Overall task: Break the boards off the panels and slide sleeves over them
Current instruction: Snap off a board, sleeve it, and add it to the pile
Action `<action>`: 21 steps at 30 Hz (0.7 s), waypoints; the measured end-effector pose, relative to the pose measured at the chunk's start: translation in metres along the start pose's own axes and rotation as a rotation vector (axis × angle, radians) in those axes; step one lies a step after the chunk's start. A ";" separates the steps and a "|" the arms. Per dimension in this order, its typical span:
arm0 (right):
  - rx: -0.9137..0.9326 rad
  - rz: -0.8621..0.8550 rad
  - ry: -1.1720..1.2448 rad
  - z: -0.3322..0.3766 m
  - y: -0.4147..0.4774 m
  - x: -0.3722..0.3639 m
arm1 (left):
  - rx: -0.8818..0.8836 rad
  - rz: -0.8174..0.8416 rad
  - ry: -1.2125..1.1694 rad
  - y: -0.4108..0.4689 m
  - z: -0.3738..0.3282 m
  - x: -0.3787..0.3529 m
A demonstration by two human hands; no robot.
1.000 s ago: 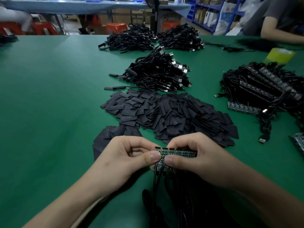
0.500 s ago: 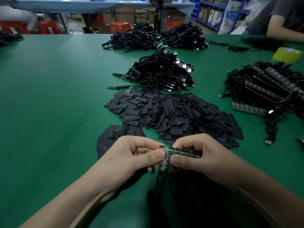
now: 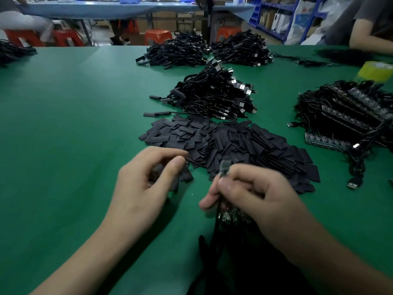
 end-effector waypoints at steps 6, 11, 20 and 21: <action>0.097 -0.107 0.360 0.041 0.006 0.061 | -0.063 0.078 0.665 -0.001 0.002 -0.002; 0.003 -0.094 0.003 0.041 -0.001 0.081 | -0.064 0.058 0.610 -0.004 -0.006 -0.005; -0.165 -0.045 -0.461 -0.016 0.000 0.034 | -0.128 0.035 0.644 -0.007 -0.009 -0.007; -0.150 -0.063 -0.451 -0.017 0.000 0.031 | -0.155 0.015 0.644 -0.007 -0.011 -0.006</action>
Point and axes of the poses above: each hand's wrist, its own y-axis towards the middle knuckle, its own x-axis out of the back of the hand, z = x × y, the point moved 9 cm from there along y, towards the middle knuckle, and after that the axes turned 4 degrees about y, right-handed, at the moved point
